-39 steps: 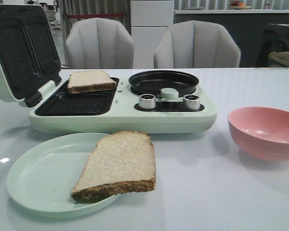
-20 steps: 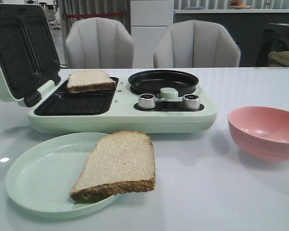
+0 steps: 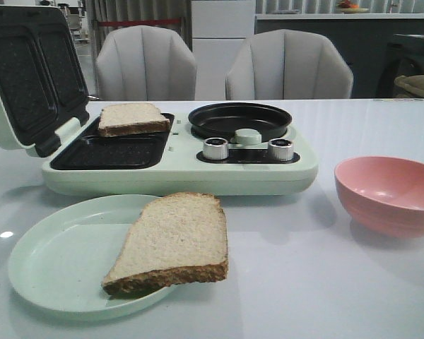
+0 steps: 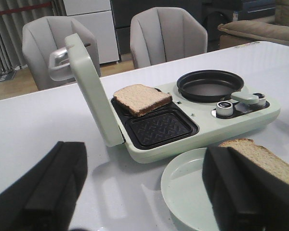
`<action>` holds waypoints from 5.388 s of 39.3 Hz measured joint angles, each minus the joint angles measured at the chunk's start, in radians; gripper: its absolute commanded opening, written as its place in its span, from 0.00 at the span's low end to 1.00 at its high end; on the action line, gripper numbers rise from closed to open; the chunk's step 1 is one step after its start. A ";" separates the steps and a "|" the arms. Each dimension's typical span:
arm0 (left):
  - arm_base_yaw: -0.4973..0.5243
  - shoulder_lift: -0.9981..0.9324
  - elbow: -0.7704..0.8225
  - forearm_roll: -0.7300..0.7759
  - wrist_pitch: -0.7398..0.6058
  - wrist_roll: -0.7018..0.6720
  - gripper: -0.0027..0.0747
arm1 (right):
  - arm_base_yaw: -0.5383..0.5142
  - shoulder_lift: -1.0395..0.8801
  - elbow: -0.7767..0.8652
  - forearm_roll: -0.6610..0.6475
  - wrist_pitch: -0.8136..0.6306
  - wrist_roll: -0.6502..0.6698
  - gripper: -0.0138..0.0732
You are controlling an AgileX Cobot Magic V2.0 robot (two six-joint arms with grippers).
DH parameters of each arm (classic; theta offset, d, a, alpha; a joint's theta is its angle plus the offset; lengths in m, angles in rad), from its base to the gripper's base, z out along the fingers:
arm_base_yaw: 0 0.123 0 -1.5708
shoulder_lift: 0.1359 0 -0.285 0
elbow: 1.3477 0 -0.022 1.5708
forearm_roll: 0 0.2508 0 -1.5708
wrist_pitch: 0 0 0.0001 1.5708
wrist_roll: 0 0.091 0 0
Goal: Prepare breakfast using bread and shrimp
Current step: 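Open the left gripper and withdraw it from the sandwich maker, then reach the right gripper down and grasp the remaining bread slice, then lift the bread slice with the right gripper onto the sandwich maker plate, then release the bread and withdraw the right gripper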
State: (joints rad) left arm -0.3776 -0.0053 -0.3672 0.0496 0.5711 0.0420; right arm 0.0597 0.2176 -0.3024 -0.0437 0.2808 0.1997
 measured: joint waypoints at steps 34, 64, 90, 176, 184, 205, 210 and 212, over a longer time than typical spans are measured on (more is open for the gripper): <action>0.000 0.000 0.000 0.000 0.000 0.000 0.75 | 0.325 0.676 -0.305 0.230 0.217 0.001 0.84; 0.000 0.000 0.000 0.000 0.000 0.000 0.75 | 0.420 1.381 -0.532 0.915 0.180 -0.449 0.84; 0.000 0.000 0.000 0.000 0.000 0.000 0.75 | 0.343 1.646 -0.541 1.833 0.300 -1.292 0.78; 0.000 0.000 0.000 0.000 0.000 0.000 0.75 | 0.456 1.962 -1.297 1.844 0.158 -1.349 0.54; 0.000 0.000 0.000 0.000 0.000 0.000 0.75 | 0.456 1.973 -1.297 1.845 0.136 -1.349 0.78; 0.000 0.000 0.000 0.000 0.000 0.000 0.75 | 0.456 1.896 -1.299 1.591 0.010 -1.300 0.78; 0.000 0.000 0.000 0.000 0.000 0.000 0.75 | 0.456 1.867 -1.299 1.496 -0.005 -1.268 0.78; 0.000 0.000 0.000 0.000 0.000 0.000 0.75 | 0.456 1.848 -1.299 1.450 0.000 -1.254 0.78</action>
State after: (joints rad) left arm -0.3776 -0.0053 -0.3672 0.0496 0.5711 0.0420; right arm 0.5156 2.0653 -1.6014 1.4063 0.2805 -1.0544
